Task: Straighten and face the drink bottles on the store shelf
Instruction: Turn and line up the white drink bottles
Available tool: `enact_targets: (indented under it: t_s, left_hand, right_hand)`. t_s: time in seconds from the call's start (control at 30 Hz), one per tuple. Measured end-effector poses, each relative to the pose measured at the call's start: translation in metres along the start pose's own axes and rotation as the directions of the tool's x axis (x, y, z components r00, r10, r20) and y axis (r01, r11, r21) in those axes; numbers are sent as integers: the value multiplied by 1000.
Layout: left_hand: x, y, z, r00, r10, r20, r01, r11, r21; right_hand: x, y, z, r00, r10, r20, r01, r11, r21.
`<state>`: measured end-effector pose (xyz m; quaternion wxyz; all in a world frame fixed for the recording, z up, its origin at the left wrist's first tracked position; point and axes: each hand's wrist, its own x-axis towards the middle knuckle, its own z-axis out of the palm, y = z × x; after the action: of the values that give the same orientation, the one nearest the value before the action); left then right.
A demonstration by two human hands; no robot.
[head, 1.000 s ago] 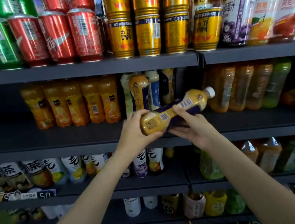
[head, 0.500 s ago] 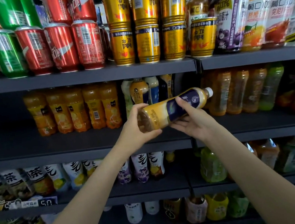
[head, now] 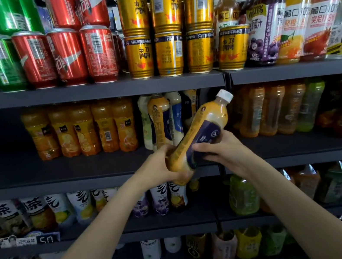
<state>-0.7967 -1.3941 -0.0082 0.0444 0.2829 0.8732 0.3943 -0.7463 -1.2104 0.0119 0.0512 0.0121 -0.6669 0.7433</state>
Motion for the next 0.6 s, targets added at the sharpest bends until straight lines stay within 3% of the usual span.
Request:
enact_targets:
  t_s: [0.07, 0.17, 0.27, 0.33, 0.43, 0.5, 0.6]
  left_hand:
    - [-2, -4, 12, 991, -8, -131, 20, 996, 90]
    - [-1, -6, 25, 935, 28, -354, 52, 976, 213]
    - [2, -5, 30, 894, 101, -437, 34, 957, 289]
    - [5, -7, 27, 905, 120, -408, 1, 959, 283]
    - [13, -15, 20, 935, 117, -335, -44, 975, 217]
    - [20, -22, 15, 915, 99, -391, -41, 987, 155]
    - [31, -27, 7, 868, -41, -496, 34, 999, -23]
  right_hand:
    - [2, 2, 4, 999, 4, -46, -8, 996, -94]
    - [8, 7, 13, 982, -38, -184, 26, 997, -71]
    - [14, 13, 16, 956, -112, -270, 96, 993, -72]
    - [17, 17, 13, 951, -170, -259, 139, 981, -134]
    - [19, 18, 1, 938, -310, -155, 236, 899, -369]
    - [21, 18, -7, 926, -376, -45, 314, 829, -463]
    - [26, 16, -13, 917, -399, 21, 354, 787, -506]
